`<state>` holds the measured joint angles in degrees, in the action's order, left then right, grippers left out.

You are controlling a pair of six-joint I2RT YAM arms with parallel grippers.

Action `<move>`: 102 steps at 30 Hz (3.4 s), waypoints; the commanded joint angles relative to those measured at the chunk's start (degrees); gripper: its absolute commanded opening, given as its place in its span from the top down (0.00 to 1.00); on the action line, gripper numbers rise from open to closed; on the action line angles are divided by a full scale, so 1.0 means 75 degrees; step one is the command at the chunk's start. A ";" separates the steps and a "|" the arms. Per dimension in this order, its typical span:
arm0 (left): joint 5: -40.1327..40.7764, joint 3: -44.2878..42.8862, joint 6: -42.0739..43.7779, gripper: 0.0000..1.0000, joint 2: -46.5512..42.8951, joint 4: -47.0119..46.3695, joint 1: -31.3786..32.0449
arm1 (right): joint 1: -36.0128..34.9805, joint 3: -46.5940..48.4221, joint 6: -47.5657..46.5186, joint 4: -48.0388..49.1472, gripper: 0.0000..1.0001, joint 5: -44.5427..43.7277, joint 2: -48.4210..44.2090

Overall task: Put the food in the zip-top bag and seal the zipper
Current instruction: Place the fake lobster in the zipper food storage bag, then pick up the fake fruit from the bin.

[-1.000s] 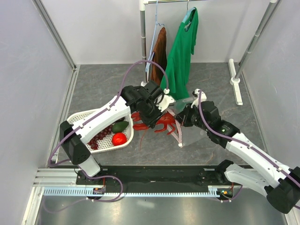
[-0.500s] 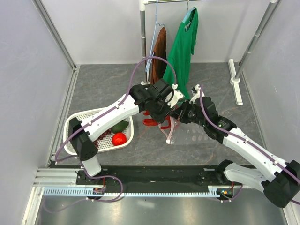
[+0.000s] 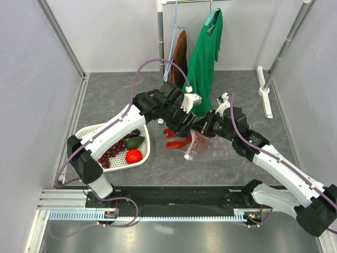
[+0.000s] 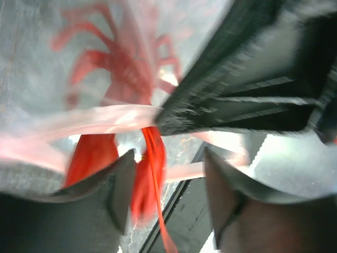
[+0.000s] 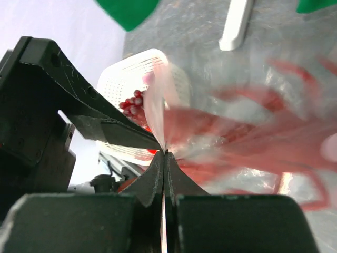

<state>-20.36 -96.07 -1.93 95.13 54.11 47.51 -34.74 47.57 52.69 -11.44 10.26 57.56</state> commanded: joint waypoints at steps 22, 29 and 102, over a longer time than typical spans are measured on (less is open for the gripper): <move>-0.0425 0.3000 0.3290 0.16 -0.3683 0.0695 -0.3087 | 0.1198 0.1404 -0.1423 -0.2011 1.00 0.0097 -0.1311; 0.0113 0.3809 0.3996 0.11 -0.3428 0.0976 -0.3931 | 0.1257 0.0982 -0.1528 -0.1838 1.00 0.0354 -0.1487; -0.4926 0.0282 0.2874 0.98 -0.3086 0.0806 -0.4509 | 0.1246 0.0712 -0.1400 -0.1205 1.00 0.1093 -0.1147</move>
<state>-45.12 -91.42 32.88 74.56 71.70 5.02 -25.52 51.05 41.71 -23.27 18.15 48.86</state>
